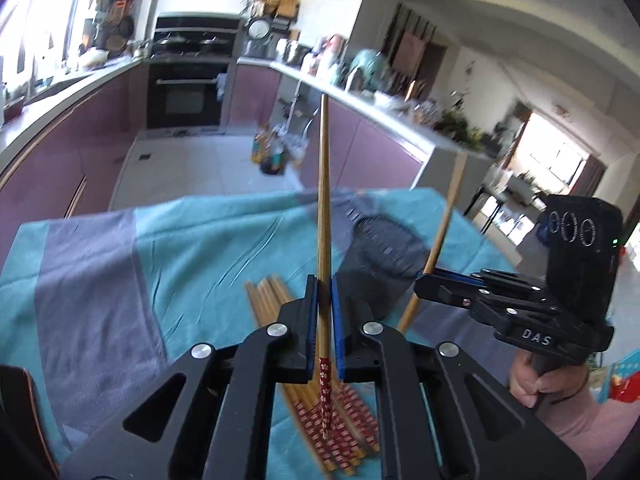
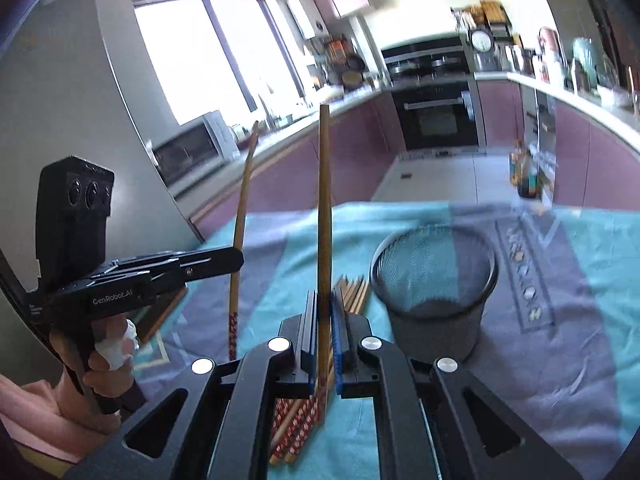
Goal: Organize utensils
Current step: 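Lift the held chopstick upright with the right tool while the left tool lifts its chopstick, then lower the chopstick into the mesh cup and open the right tool while the left tool releases its chopstick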
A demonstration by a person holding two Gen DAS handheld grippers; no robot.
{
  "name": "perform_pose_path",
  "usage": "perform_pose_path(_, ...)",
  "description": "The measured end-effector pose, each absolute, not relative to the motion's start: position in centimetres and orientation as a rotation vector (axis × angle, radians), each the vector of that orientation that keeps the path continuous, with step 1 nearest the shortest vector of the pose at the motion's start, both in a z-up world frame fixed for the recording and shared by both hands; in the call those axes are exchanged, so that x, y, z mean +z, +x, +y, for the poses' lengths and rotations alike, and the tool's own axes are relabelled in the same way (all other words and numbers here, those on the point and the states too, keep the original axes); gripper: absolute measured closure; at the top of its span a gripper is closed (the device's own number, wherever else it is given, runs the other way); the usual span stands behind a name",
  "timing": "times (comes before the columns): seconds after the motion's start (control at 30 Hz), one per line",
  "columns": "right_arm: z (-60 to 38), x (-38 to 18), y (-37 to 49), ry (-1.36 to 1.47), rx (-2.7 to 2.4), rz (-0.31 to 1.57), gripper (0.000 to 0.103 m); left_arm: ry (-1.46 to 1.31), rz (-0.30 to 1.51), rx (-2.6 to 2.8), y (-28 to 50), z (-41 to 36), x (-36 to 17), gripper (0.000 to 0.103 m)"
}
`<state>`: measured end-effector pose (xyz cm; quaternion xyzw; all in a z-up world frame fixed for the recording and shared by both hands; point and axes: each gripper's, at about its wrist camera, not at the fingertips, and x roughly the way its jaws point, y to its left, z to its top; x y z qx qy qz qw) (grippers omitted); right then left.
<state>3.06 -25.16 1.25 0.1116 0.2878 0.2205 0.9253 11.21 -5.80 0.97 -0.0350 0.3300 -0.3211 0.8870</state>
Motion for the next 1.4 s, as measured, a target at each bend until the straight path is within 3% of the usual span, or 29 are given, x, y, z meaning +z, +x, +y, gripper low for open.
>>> perform_pose_path(0.43, -29.0, 8.1, 3.8, 0.169, 0.394, 0.415, 0.097, -0.138, 0.496, -0.741, 11.9, -10.1, 8.9, 0.096)
perform_pose_path(0.7, -30.3, 8.0, 5.3, 0.121, 0.306, 0.437, 0.097, -0.143, 0.453, -0.748, 13.4, -14.5, 10.2, 0.096)
perform_pose_path(1.13, -28.8, 2.5, 9.3, 0.049, 0.304, 0.69, 0.097, -0.03, 0.593, -0.719, 15.9, -19.7, 1.4, 0.096)
perform_pose_path(1.4, -29.1, 0.9, 11.2, 0.097, 0.29, 0.737, 0.095, 0.029, 0.705, -0.687, 18.2, -21.1, -2.3, 0.095)
